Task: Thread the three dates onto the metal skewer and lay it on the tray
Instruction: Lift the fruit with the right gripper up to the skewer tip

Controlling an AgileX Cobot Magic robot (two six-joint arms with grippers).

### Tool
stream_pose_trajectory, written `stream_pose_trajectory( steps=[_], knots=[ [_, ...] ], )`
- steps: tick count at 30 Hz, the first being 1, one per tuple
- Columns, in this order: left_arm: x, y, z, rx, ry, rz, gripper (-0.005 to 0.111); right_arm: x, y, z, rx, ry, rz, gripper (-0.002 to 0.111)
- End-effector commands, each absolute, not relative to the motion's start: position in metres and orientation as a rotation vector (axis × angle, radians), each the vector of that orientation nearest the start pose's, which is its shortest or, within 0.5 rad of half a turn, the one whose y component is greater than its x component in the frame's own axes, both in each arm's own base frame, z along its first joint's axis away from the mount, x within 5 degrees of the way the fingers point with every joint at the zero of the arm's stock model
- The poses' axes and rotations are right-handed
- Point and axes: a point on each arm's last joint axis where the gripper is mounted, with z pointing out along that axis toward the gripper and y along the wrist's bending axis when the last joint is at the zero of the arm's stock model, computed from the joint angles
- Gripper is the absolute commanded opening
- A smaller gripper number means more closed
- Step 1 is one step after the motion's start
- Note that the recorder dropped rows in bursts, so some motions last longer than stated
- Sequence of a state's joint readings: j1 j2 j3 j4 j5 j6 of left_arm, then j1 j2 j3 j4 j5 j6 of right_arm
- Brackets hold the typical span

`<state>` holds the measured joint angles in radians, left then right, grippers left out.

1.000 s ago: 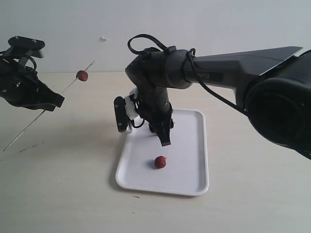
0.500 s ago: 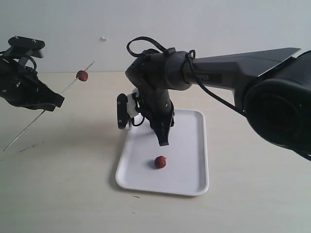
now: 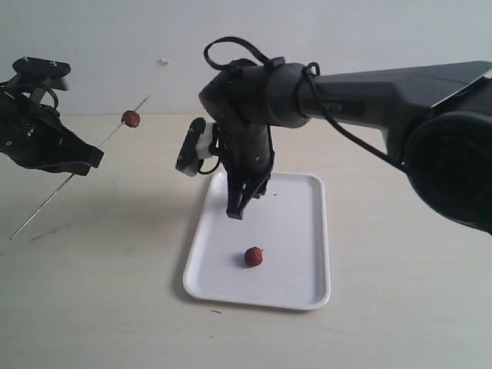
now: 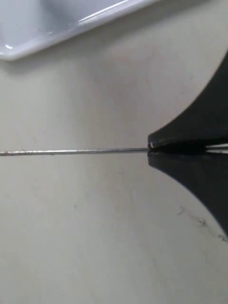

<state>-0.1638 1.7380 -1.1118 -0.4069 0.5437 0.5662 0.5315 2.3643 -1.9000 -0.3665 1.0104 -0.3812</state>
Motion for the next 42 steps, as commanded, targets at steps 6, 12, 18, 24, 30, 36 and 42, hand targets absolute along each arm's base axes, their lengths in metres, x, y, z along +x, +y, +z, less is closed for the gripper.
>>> stream_pose_trajectory(
  steps=[6,12,18,24,30,36,42],
  knots=[
    [0.343,-0.078,0.205,0.549,2.603,-0.320,0.000,0.443,0.197,0.175,-0.826,2.739,-0.002,0.028],
    [0.333,-0.080,0.195,0.533,2.664,-0.388,0.000,0.451,0.192,0.179,-0.522,2.767,0.384,0.028],
    [0.316,-0.080,0.177,0.503,2.751,-0.449,0.000,0.462,0.200,0.187,-0.372,2.636,0.544,0.028],
    [0.309,-0.089,0.175,0.530,2.725,-0.602,0.000,0.471,0.209,0.195,-0.193,2.507,0.703,0.028],
    [0.305,-0.099,0.179,0.607,2.658,-0.783,0.000,0.479,0.211,0.202,-0.081,2.408,0.761,0.028],
    [0.306,-0.102,0.181,0.589,2.625,-0.822,0.000,0.484,0.210,0.205,-0.027,2.349,0.770,0.028],
    [0.309,-0.107,0.186,0.570,2.556,-0.896,0.000,0.485,0.212,0.207,0.015,2.323,0.800,0.028]
  ],
)
